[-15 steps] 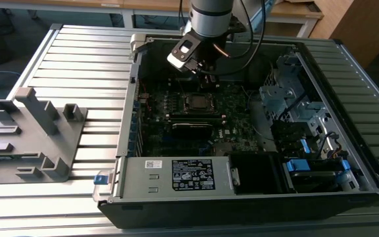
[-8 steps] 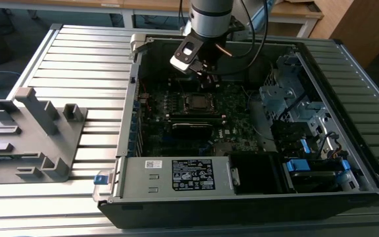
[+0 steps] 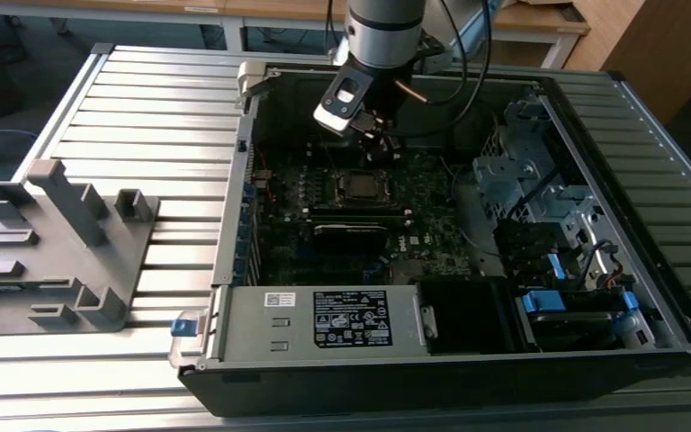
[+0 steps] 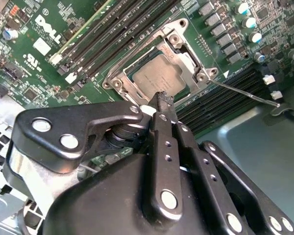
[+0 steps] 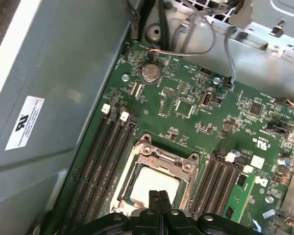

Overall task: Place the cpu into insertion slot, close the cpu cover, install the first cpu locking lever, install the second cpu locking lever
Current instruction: 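Close the cpu cover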

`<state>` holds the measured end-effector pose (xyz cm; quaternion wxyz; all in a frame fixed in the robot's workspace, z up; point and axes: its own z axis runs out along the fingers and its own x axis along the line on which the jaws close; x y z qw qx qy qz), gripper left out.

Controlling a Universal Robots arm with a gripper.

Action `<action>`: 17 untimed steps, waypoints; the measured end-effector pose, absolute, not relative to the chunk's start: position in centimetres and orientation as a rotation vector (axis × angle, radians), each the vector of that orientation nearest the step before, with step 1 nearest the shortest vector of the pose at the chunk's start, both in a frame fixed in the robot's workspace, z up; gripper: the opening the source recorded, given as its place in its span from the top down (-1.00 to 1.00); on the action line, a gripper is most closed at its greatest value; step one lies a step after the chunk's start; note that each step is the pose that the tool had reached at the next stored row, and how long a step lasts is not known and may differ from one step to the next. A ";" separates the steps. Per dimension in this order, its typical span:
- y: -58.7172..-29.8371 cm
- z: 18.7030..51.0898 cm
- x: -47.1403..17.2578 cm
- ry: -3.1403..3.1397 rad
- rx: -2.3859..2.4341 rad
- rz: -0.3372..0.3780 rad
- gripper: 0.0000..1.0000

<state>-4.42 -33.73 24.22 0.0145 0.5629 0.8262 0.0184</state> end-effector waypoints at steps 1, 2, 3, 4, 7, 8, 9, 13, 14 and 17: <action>-33.7 24.2 -4.4 2.578 1.743 0.058 0.80; -33.7 24.2 -4.4 2.585 1.733 0.058 0.80; -33.7 24.2 -4.4 2.592 1.723 0.058 0.80; -33.7 24.2 -4.4 2.599 1.712 0.058 0.80; -33.7 24.1 -4.4 2.623 1.677 0.059 0.80; -33.7 24.1 -4.4 2.631 1.665 0.059 0.80; -33.7 24.1 -4.4 2.637 1.654 0.059 0.80; -33.7 24.1 -4.4 2.643 1.645 0.059 0.80; -33.7 24.1 -4.4 2.643 1.645 0.059 0.80; -33.7 24.1 -4.4 2.644 1.645 0.059 0.80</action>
